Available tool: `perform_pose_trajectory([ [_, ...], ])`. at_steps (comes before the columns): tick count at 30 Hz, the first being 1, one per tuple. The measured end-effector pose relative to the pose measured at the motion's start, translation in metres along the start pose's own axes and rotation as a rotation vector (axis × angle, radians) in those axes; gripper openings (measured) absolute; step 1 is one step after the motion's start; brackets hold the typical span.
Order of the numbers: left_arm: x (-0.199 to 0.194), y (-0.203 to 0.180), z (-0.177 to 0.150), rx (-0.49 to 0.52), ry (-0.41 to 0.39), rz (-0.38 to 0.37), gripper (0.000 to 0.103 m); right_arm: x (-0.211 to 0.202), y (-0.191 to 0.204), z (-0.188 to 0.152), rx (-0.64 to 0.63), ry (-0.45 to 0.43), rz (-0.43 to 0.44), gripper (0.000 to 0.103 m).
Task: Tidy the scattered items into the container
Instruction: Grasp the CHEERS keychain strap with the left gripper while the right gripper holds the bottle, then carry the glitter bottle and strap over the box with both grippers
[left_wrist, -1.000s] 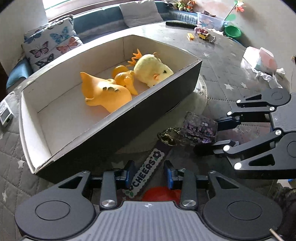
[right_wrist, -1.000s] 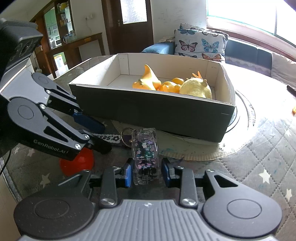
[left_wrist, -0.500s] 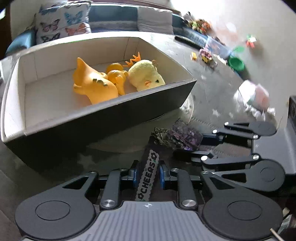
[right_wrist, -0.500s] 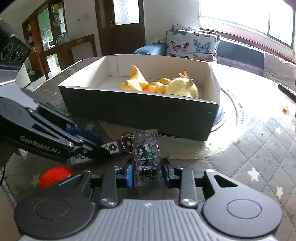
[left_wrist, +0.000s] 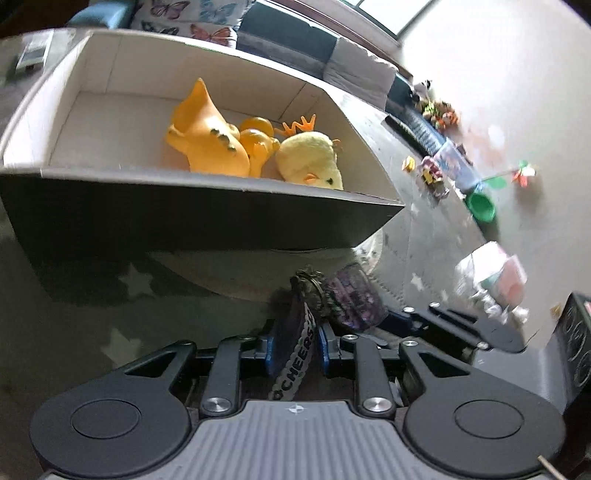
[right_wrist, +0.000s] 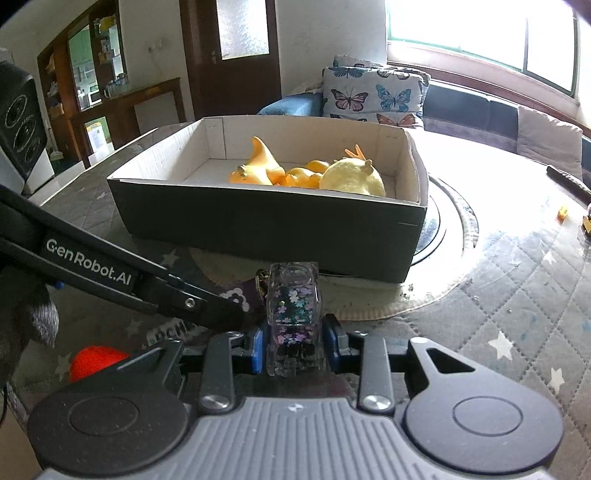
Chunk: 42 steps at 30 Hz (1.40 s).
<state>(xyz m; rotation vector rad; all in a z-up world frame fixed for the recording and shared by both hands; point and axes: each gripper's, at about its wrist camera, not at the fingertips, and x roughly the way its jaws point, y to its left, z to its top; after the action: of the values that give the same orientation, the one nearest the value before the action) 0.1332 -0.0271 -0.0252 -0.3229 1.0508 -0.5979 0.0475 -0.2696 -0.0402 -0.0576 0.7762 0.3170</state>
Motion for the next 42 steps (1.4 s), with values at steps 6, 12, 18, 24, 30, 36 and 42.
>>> perform_pose_trajectory([
  [6,0.002,0.002,-0.003,-0.043,-0.022,-0.019,0.022,-0.002,0.000,-0.002,0.005,-0.011,-0.004,0.030],
  [12,0.002,0.000,-0.002,-0.041,-0.038,0.000,0.022,-0.006,0.000,-0.003,0.010,-0.020,-0.001,0.030],
  [18,-0.005,-0.005,-0.006,-0.041,-0.056,0.006,0.021,-0.009,-0.001,-0.004,0.015,-0.029,0.003,0.030],
  [24,-0.019,-0.014,-0.008,-0.012,-0.086,0.019,0.021,-0.015,0.001,-0.002,0.017,-0.049,0.004,0.030],
  [30,-0.032,-0.021,-0.006,0.007,-0.126,0.020,0.021,-0.025,0.006,0.006,0.003,-0.086,0.003,0.030],
  [36,-0.026,-0.014,-0.010,-0.031,-0.106,0.010,0.021,-0.027,0.007,0.006,0.003,-0.087,0.002,0.030],
  [42,-0.036,-0.018,-0.006,-0.020,-0.136,-0.001,0.021,-0.030,0.007,0.007,0.002,-0.092,0.000,0.030],
])
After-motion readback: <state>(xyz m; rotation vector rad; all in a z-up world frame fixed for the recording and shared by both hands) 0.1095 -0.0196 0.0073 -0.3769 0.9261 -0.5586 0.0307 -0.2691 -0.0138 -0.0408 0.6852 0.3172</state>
